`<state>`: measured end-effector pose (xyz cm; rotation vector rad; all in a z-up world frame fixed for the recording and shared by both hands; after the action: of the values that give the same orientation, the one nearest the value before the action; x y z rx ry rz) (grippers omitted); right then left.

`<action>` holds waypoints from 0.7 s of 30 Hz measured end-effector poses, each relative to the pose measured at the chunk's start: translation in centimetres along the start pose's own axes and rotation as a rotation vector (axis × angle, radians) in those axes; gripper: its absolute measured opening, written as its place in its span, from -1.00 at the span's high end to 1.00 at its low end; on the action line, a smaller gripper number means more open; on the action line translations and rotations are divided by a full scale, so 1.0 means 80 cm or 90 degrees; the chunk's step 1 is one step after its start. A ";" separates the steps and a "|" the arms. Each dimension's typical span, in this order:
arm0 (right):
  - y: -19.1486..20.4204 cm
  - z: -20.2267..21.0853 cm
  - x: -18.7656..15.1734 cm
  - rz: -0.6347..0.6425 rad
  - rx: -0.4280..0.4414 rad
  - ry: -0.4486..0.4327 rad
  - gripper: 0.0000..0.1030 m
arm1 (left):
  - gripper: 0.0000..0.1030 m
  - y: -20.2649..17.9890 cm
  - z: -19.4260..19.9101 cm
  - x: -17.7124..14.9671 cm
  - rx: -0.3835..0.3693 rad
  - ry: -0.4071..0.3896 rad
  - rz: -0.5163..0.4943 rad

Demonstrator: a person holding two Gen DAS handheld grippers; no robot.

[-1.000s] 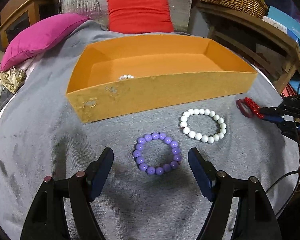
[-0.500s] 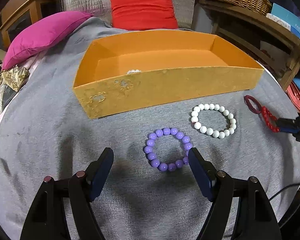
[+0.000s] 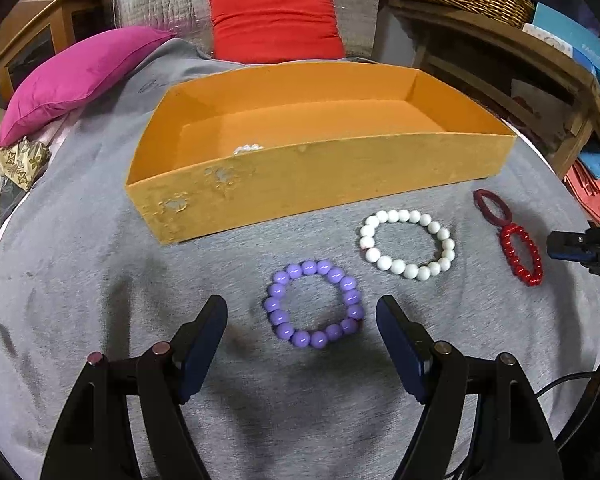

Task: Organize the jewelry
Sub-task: 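Grasp the red bead bracelet with the right gripper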

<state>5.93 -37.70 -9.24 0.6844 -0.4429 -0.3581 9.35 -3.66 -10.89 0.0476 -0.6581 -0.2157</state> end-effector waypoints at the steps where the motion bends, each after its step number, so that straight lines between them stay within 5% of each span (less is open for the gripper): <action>1: 0.000 -0.001 0.001 -0.001 0.000 0.000 0.72 | -0.50 -0.003 0.000 0.001 -0.001 -0.001 -0.001; 8: 0.013 -0.010 0.015 0.002 0.001 -0.019 0.72 | -0.50 -0.023 0.001 0.004 -0.004 -0.003 -0.022; 21: 0.007 -0.019 0.010 0.002 -0.045 -0.001 0.67 | -0.50 0.012 -0.007 -0.009 -0.025 0.025 0.000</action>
<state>7.47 -36.89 -9.66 0.6144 -0.4302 -0.3700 9.33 -2.62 -11.65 0.0140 -0.6140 -0.2275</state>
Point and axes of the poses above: each gripper's, at about its wrist camera, not at the fingertips, and z roughly against the way its jaws point, y to its left, x to its top, the point moved 4 cm from there along -z, roughly the way its jaws point, and after that the axes turned 9 degrees about x, right-handed, at the moved point
